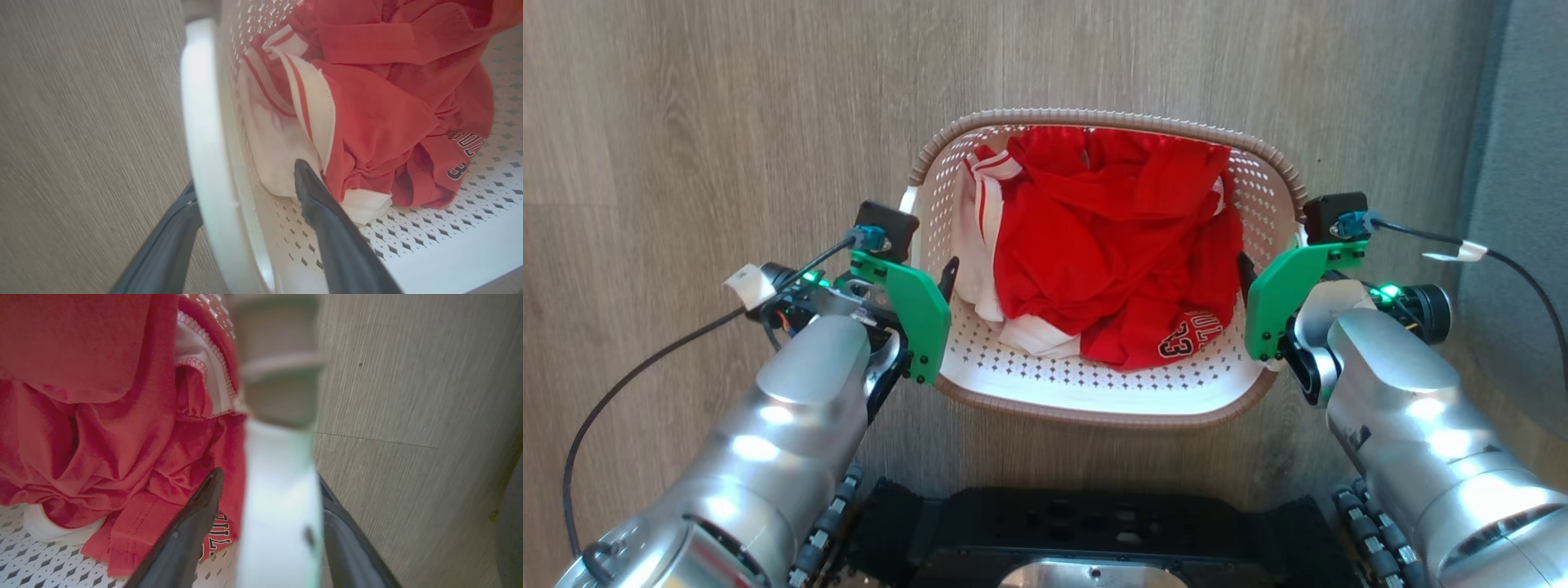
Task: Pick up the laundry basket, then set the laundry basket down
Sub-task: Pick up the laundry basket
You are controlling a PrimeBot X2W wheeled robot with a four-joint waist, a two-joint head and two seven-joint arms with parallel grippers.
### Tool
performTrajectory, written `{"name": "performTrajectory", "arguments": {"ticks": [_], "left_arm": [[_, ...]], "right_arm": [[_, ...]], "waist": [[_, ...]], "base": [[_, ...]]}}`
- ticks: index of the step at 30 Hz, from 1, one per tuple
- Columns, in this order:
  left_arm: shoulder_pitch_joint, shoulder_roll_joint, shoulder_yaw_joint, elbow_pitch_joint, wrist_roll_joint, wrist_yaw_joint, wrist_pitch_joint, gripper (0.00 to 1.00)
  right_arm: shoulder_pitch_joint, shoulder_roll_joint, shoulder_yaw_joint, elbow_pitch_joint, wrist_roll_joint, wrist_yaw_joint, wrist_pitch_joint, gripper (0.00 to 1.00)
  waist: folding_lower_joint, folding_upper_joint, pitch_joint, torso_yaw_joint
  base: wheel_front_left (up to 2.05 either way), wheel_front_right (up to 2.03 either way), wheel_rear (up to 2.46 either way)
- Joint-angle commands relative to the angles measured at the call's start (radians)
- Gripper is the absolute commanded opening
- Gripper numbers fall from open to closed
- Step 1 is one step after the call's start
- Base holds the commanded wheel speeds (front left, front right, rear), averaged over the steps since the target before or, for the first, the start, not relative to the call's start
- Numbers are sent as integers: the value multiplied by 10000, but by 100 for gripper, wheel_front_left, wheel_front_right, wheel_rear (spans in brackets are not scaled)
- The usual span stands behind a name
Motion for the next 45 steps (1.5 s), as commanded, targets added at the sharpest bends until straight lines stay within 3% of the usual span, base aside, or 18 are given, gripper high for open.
{"name": "performTrajectory", "arguments": {"ticks": [1,29,30,31,32,33,45], "left_arm": [[66,219,-11,-15,-119,-60,30,100],[-384,219,-1713,-26,-1908,-61,-203,100],[-397,219,-1736,-31,-1979,-61,-216,97],[-405,219,-1776,-40,-2037,-61,-215,73],[-404,219,-1824,-56,-2095,-61,-189,42],[-405,219,-1870,-72,-2159,-61,-156,0],[-391,219,-2482,-179,-2742,-61,-115,0]], "right_arm": [[395,168,220,16,97,67,-17,100],[-5,168,527,475,744,67,-312,100],[-19,168,536,499,755,67,-319,100],[-32,168,552,522,763,67,-307,69],[-45,168,567,545,773,67,-290,35],[-59,168,580,566,780,67,-282,0],[-127,168,775,706,869,67,-289,0]], "waist": [[-1,-1,65,40],[-1,-1,444,235],[-1,-1,446,249],[-1,-1,449,260],[-1,-1,452,270],[-1,-1,454,281],[-1,-1,350,373]], "base": [[0,0,0],[0,0,0],[0,0,0],[0,0,0],[0,0,0],[0,0,0],[0,0,0]]}}
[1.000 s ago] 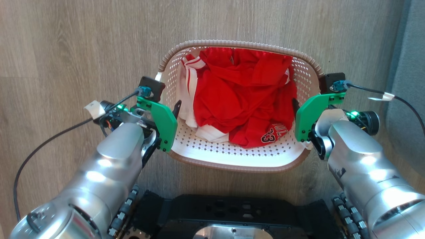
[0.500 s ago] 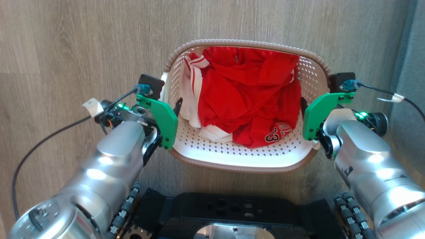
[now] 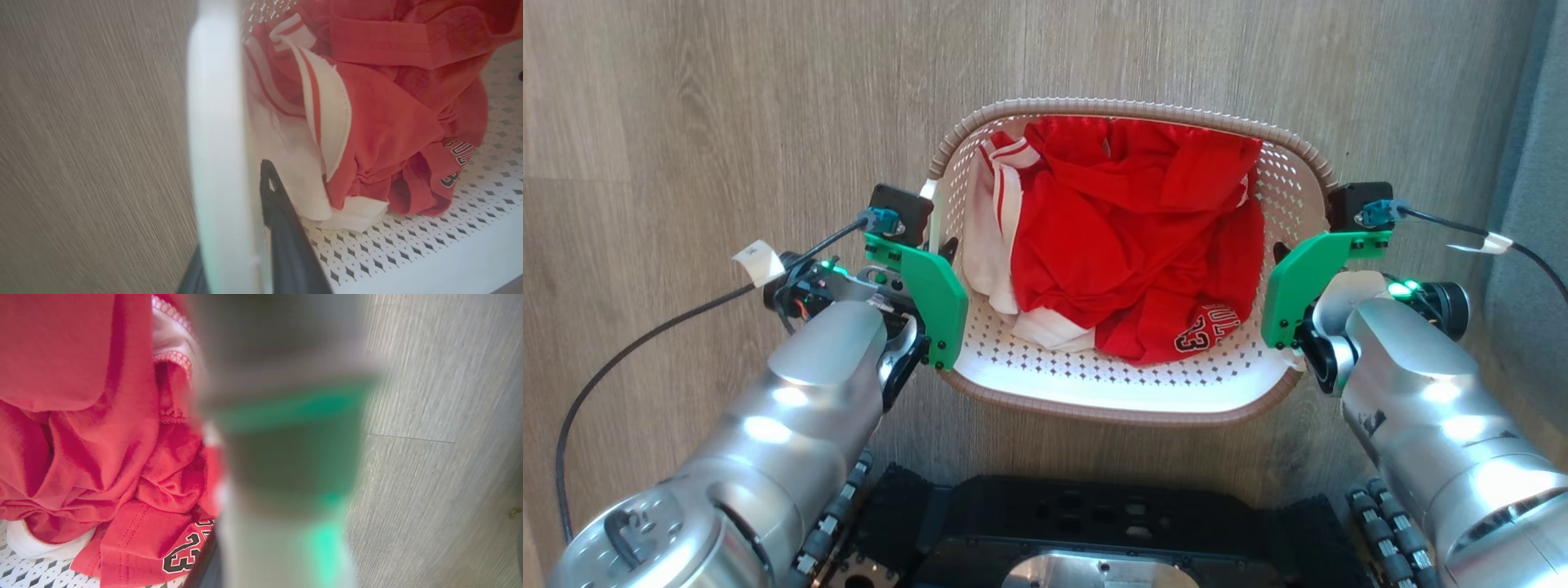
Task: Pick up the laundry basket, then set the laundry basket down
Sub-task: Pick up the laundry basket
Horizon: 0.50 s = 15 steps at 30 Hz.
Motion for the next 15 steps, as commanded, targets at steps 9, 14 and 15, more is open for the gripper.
{"name": "performTrajectory", "arguments": {"ticks": [9,14,15], "left_arm": [[303,277,-550,-239,-243,-78,326,0],[487,277,-753,-498,-336,-78,737,0],[536,277,-785,-574,-341,-78,833,0]], "right_arm": [[348,272,591,-10,61,52,112,0],[374,272,831,9,99,52,587,0],[395,272,888,20,99,52,709,0]], "waist": [[1,0,-408,-45],[1,0,-845,-86],[1,0,-960,-89]], "base": [[0,0,0],[0,0,0],[0,0,0]]}}
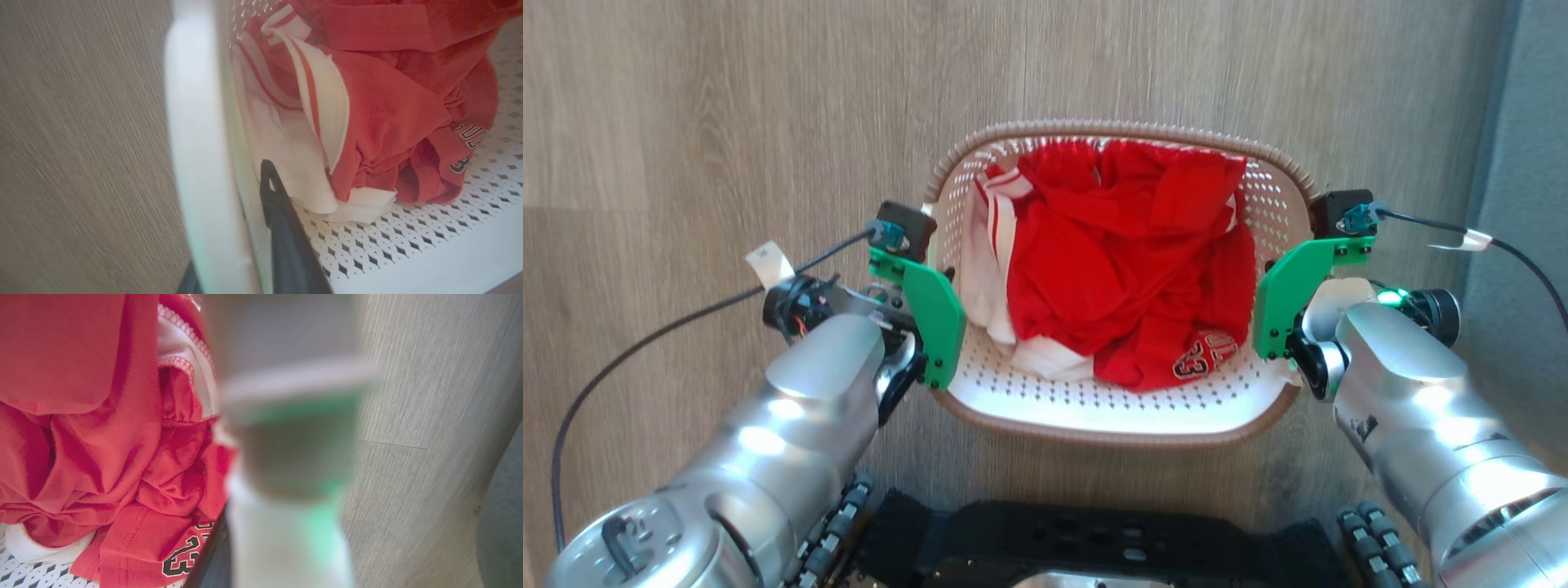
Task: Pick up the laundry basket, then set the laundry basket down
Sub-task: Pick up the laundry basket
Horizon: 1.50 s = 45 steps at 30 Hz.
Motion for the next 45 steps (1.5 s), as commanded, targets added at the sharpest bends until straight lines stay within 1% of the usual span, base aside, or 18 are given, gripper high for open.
{"name": "performTrajectory", "arguments": {"ticks": [1,6,12,15,16,21,29,33,45], "left_arm": [[411,120,-165,-332,95,-96,72,0],[678,120,-250,-589,215,-96,459,0],[1102,191,-277,-886,370,-96,1219,0],[1311,273,-279,-1164,413,-96,1724,0],[1311,273,-279,-1164,413,-96,1724,0],[1593,547,-280,-1613,372,-96,2333,0],[1761,1050,-281,-2083,23,-96,3115,0],[1693,1306,-281,-2371,153,-96,3433,0],[1778,1630,-282,-3198,189,-96,5471,0]], "right_arm": [[431,204,399,-38,-62,52,134,0],[569,204,543,-30,140,52,779,0],[793,204,803,29,305,52,1929,0],[904,204,855,-35,468,52,2281,0],[904,204,855,-35,468,52,2281,0],[1209,204,1141,-328,656,52,2799,0],[1638,204,1645,-1011,1078,52,3650,0],[1656,204,1872,-1443,1318,52,3929,0],[1766,204,2595,-1849,1890,52,5004,0]], "waist": [[0,0,-268,-18],[0,0,-949,-8],[0,0,-1941,54],[0,0,-2440,94],[0,0,-2440,94],[0,0,-3310,150],[0,0,-4705,223],[0,0,-5241,258],[0,0,-6601,420]], "base": [[0,0,0],[0,0,0],[0,0,0],[0,0,0],[0,0,0],[0,0,0],[0,0,0],[0,0,0],[0,0,0]]}}
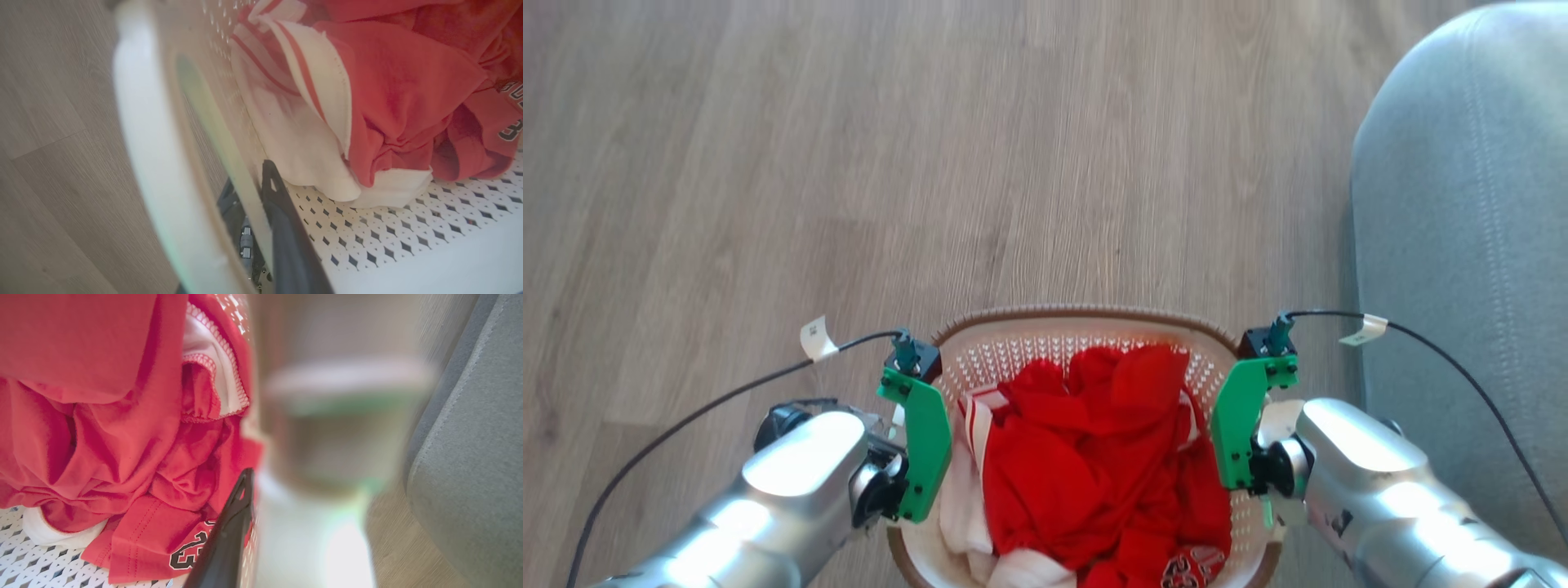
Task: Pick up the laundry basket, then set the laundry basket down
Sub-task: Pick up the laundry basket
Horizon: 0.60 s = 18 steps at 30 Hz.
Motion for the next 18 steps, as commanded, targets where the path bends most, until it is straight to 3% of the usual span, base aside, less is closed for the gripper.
{"name": "performTrajectory", "arguments": {"ticks": [1,9,18], "left_arm": [[-167,88,-13,-539,221,-171,176,0],[174,419,-14,-1206,48,-171,1176,0],[594,626,-14,-1492,77,-171,1517,0]], "right_arm": [[30,249,388,-478,-67,77,70,0],[418,249,704,-616,414,77,544,0],[613,249,941,-687,746,77,629,0]], "waist": [[1,-1,-328,30],[1,-1,-1250,-2],[1,-1,-1824,-49]], "base": [[0,0,0],[0,0,0],[0,0,0]]}}
